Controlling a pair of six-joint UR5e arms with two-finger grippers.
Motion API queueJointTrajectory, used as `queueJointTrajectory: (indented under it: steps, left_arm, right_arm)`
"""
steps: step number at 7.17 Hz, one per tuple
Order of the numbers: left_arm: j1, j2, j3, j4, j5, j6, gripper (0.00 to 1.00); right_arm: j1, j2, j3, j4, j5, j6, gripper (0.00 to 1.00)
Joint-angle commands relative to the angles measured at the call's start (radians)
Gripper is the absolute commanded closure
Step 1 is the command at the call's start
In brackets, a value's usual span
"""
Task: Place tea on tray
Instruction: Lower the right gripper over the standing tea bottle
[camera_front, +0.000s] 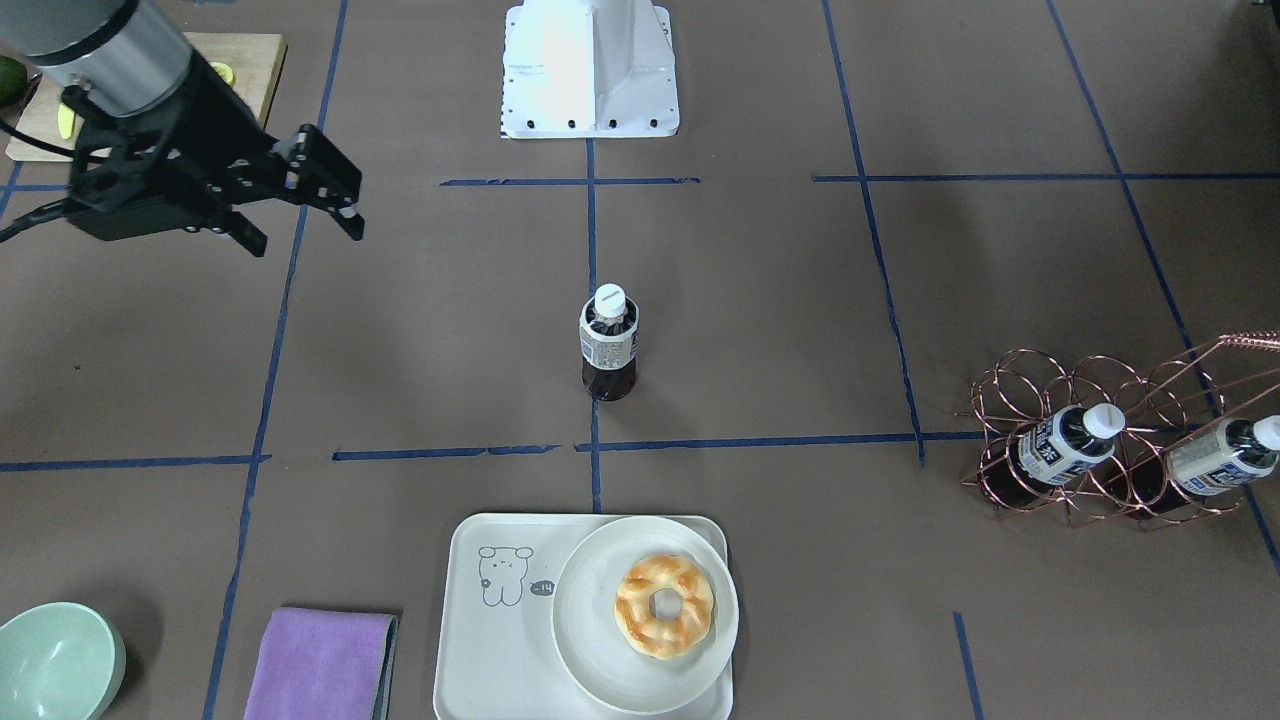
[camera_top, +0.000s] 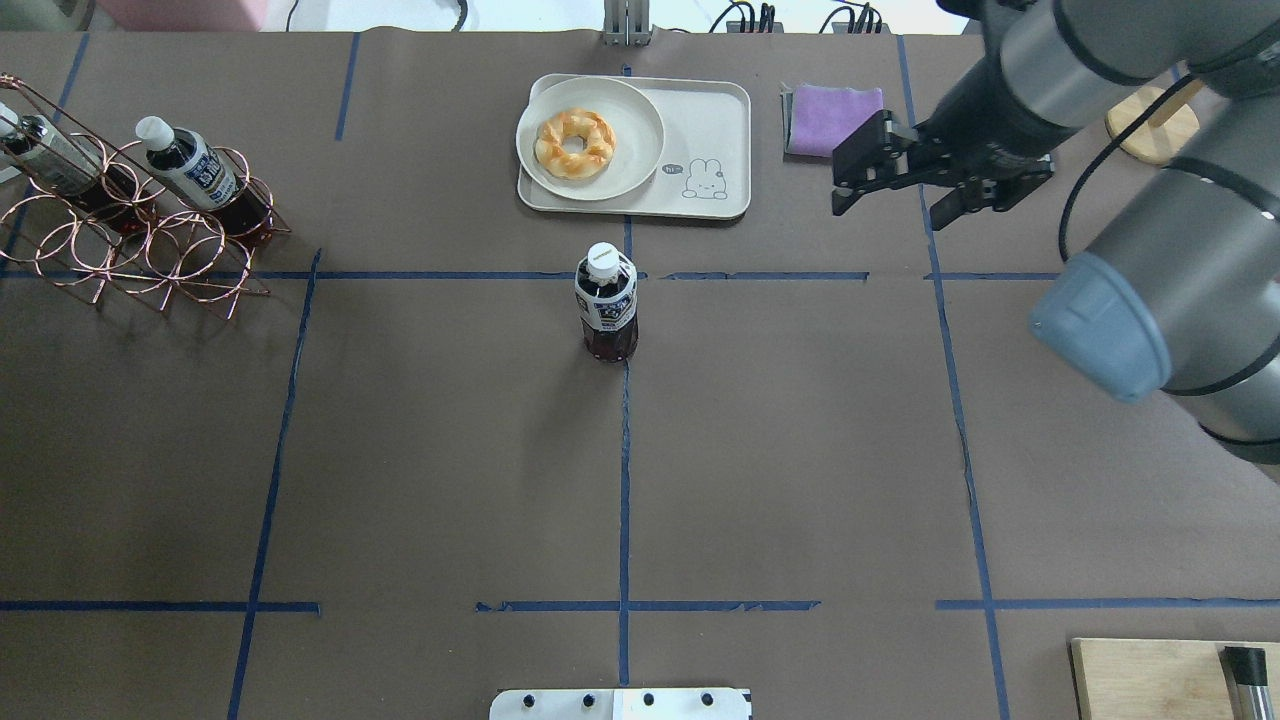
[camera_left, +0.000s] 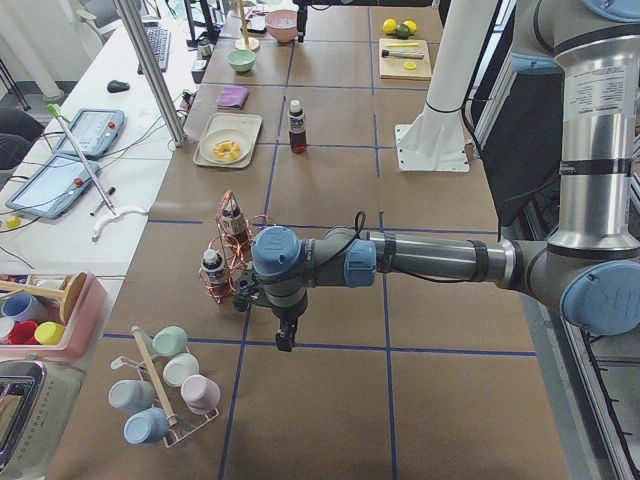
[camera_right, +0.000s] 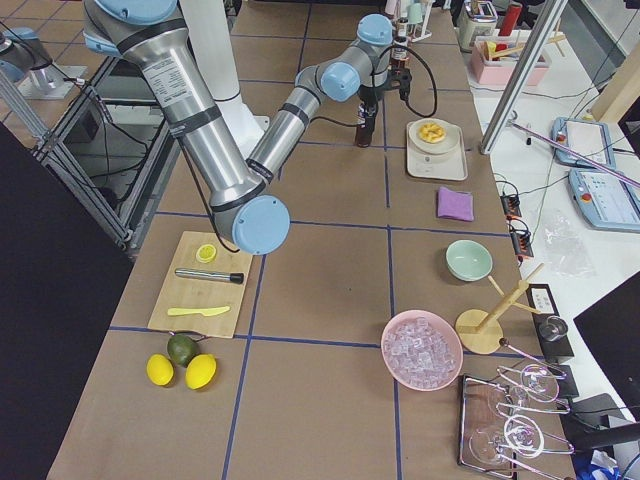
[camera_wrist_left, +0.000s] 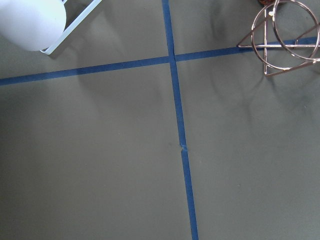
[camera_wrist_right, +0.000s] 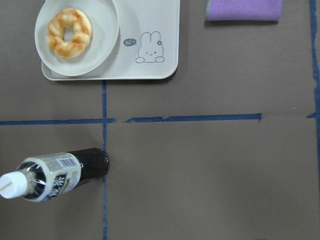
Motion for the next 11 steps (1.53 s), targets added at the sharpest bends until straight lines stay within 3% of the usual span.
queueJointTrajectory:
  steps: [1,4,6,11]
  left_arm:
    - [0.0,0.001,0.003,0.0,0.0,0.0,0.0]
    - [0.0,0.001,0.003,0.0,0.0,0.0,0.0]
    - [0.0,0.001,0.003,0.0,0.0,0.0,0.0]
    - [-0.002,0.001,0.003,0.0,0.0,0.0,0.0]
  right_arm:
    - [-0.113,0.152,-0.11,-0.001,-0.128,0.127,0.01]
    - [-0.217,0.393,-0.337,-0.102,-0.236,0.161,0.01]
    - [-0.259,0.459,-0.434,-0.102,-0.275,0.171,0.03]
    - [-0.299,0.495,-0.495,-0.101,-0.347,0.155,0.34]
